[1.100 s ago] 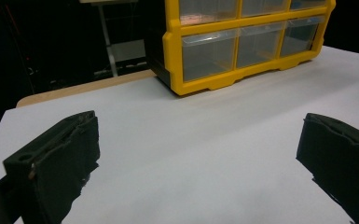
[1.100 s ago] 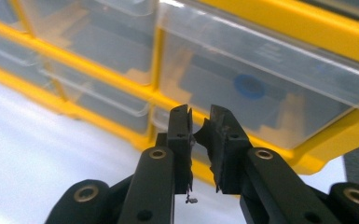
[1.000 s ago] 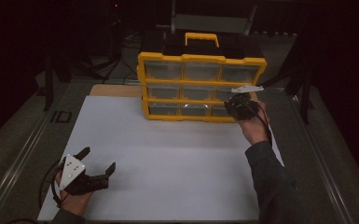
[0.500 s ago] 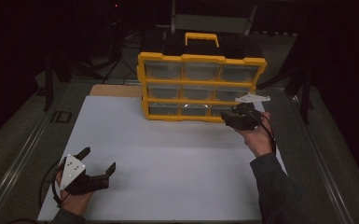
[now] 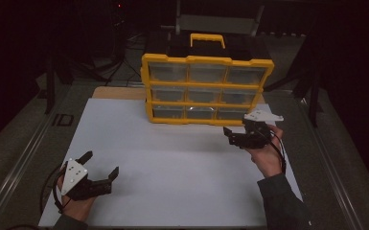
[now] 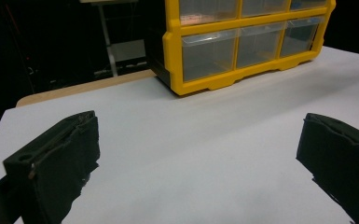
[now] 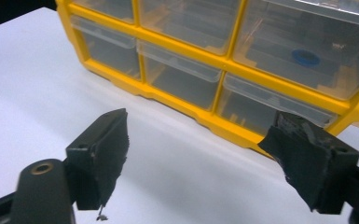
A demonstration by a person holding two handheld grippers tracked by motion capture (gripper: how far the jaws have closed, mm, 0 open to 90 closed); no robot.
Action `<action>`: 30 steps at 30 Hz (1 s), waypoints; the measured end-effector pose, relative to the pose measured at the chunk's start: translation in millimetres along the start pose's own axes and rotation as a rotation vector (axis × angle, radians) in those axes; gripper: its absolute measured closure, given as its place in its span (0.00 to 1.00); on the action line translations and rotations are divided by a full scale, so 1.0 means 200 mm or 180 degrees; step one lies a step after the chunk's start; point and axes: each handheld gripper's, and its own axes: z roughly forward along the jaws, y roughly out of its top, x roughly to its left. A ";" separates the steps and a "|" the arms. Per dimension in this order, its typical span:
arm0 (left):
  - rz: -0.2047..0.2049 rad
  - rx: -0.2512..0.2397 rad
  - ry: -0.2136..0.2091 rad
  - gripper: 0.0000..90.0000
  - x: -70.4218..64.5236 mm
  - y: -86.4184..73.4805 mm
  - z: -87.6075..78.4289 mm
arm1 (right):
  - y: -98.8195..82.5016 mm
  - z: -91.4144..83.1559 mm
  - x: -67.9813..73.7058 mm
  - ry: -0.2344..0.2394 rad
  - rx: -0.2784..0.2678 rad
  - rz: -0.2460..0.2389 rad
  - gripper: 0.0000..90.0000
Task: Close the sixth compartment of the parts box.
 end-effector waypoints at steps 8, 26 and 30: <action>0.0000 -0.0002 0.0003 0.00 0.00 0.00 0.00 | -0.11 -0.07 0.07 -0.0149 -0.0246 -0.0154 0.12; 0.0013 0.0008 -0.0007 0.00 -0.01 0.00 0.00 | -0.48 -0.15 0.14 -0.0097 -0.0618 -0.0166 0.12; 0.0004 -0.0005 -0.0011 0.00 0.00 0.00 0.00 | -0.54 -0.16 0.15 -0.0033 -0.0700 -0.0115 0.12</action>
